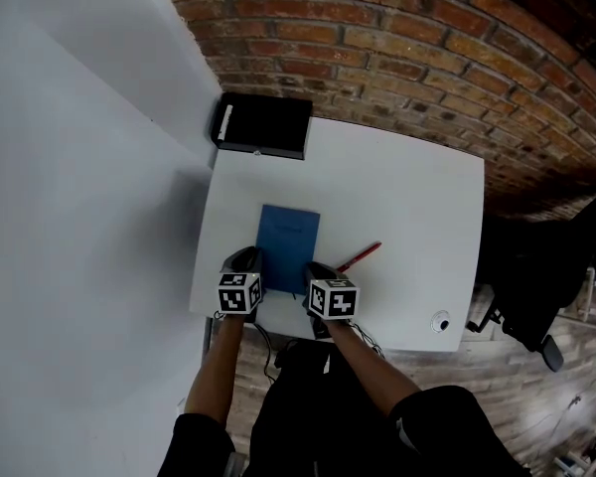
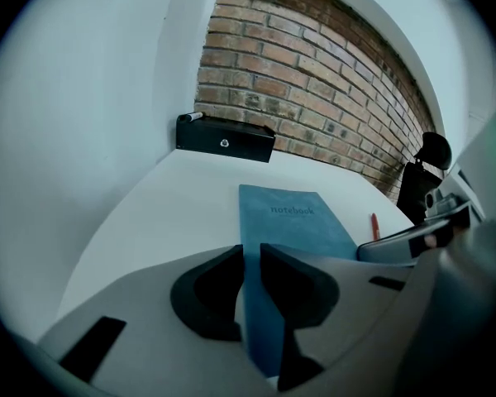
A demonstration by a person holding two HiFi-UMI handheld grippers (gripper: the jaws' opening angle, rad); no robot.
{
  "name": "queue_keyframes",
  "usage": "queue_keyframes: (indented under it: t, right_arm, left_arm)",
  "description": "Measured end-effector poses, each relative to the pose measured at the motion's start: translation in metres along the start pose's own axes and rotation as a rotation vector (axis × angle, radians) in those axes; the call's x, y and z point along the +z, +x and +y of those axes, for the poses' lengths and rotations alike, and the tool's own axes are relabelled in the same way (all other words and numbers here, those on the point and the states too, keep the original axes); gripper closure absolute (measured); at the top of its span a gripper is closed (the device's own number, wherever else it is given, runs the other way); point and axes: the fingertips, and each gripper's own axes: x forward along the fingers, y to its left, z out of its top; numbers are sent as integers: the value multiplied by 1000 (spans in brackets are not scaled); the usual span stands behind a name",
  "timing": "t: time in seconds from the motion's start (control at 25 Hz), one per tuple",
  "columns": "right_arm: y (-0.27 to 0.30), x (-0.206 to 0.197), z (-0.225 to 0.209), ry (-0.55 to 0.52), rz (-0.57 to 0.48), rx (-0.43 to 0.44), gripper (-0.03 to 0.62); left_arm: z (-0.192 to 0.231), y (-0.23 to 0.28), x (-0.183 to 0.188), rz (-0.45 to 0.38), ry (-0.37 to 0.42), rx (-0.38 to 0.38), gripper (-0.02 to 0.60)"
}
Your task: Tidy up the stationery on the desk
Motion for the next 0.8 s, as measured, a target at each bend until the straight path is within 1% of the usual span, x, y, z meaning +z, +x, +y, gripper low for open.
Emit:
queue_keyframes:
  t: [0.12, 0.2, 0.28, 0.4, 0.52, 0.68, 0.8]
  right_arm:
    - [-6, 2, 0, -11, -22, 7, 545]
    - [-16, 9, 0, -12, -63, 13, 545]
    - [-29, 18, 0, -30, -114, 17, 545]
    - [-47, 29, 3, -98, -163, 44, 546]
    - [-66, 39, 4, -179, -204, 71, 552]
    - [-89, 50, 4, -271, -238, 79, 571]
    - [-102, 52, 0, -339, -247, 81, 571]
  left_arm:
    - [0, -3, 3, -4, 40, 27, 509]
    - [-1, -10, 9, -36, 62, 48, 509]
    - [-5, -18, 18, -80, 72, 51, 509]
    - [-17, -32, 31, -138, 82, 32, 509]
    - [-29, -42, 40, -174, 90, 15, 509]
    - [-43, -54, 46, -201, 97, -3, 509]
    - [-55, -62, 46, -212, 93, -19, 509]
